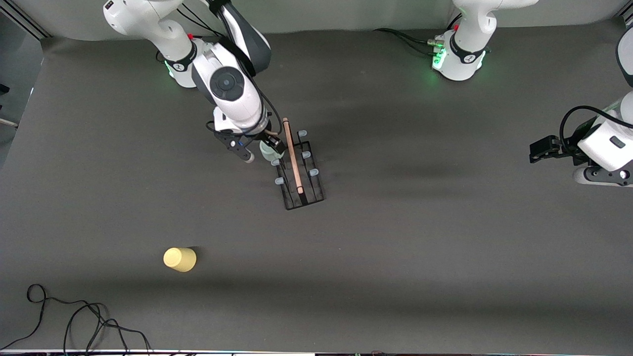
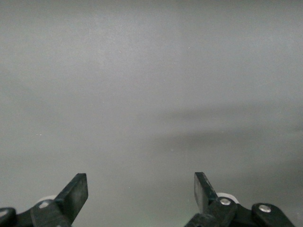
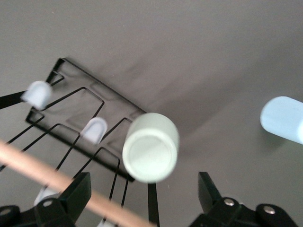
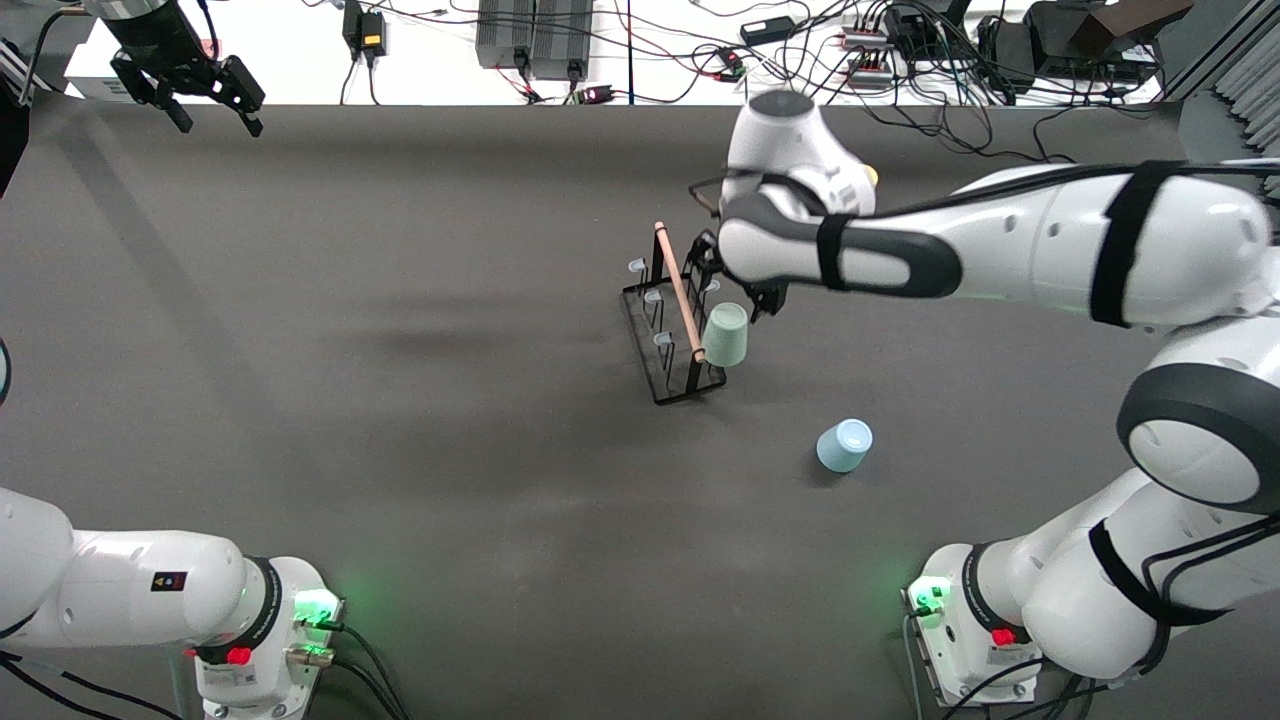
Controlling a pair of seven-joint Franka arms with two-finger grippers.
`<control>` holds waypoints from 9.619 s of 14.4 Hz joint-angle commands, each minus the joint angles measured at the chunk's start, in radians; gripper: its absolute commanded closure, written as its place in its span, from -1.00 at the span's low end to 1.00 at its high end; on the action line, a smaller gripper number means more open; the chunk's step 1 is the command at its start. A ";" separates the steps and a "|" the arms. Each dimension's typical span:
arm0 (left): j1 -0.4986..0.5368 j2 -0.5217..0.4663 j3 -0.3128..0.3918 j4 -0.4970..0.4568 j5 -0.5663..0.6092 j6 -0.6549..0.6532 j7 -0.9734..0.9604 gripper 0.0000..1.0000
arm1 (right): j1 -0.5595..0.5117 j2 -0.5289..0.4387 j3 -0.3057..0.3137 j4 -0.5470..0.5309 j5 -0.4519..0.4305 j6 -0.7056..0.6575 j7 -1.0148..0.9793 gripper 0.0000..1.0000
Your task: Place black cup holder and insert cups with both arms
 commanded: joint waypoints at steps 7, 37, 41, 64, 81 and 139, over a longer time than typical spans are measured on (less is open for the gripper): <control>0.003 0.003 -0.002 0.016 0.013 -0.019 0.019 -0.99 | -0.001 0.002 -0.289 0.447 0.000 -0.449 -0.508 -1.00; 0.003 0.003 -0.002 0.013 0.013 -0.019 0.019 -0.99 | -0.241 0.747 -0.483 0.616 0.390 0.149 -1.434 -1.00; 0.003 0.003 -0.003 0.013 0.013 -0.022 0.019 -0.99 | -0.241 0.735 -0.483 0.616 0.387 0.141 -1.454 0.08; 0.005 0.005 -0.003 0.016 0.011 -0.019 0.019 -0.99 | 0.244 0.314 -0.506 0.701 0.160 -0.398 -0.246 0.95; 0.005 0.005 -0.002 0.016 0.013 -0.019 0.019 -0.99 | 0.397 0.411 -0.503 0.293 0.201 0.181 -0.169 0.95; 0.008 0.005 -0.002 0.016 0.013 -0.021 0.019 -1.00 | -0.604 -0.140 -0.085 0.423 -0.119 -0.488 -1.356 -1.00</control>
